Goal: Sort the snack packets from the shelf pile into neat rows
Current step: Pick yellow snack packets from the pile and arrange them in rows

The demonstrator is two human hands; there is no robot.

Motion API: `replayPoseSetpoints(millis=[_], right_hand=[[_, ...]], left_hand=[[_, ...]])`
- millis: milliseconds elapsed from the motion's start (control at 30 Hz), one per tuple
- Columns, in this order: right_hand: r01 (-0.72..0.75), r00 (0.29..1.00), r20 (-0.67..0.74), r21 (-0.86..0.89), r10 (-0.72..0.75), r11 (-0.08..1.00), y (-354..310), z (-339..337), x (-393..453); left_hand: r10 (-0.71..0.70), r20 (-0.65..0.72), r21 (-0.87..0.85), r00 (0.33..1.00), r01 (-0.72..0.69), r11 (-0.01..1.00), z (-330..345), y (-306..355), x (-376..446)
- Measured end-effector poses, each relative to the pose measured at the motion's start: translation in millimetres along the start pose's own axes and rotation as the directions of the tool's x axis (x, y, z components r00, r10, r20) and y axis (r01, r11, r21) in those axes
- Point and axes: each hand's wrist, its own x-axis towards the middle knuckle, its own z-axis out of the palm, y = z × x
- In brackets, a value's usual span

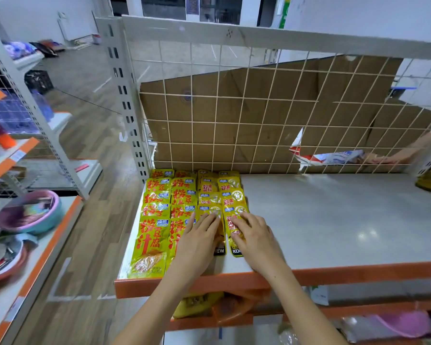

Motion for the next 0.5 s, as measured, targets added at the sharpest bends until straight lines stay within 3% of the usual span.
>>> replayPoseSetpoints(millis=[333,500], right_hand=[[-0.044,0.999,0.004,-0.09,0.045,0.995,-8.8,2.1,-1.2],[-0.055,0.995,0.082,0.002,0.054,0.999,-11.9,-6.5,-2.7]], left_hand=[[-0.017,0.003,-0.076,1.0,0.017,0.997,6.4,-4.3,0.8],[-0.025,0.215,-0.075,0.976,0.042,0.996,-13.0,-3.8,10.9]])
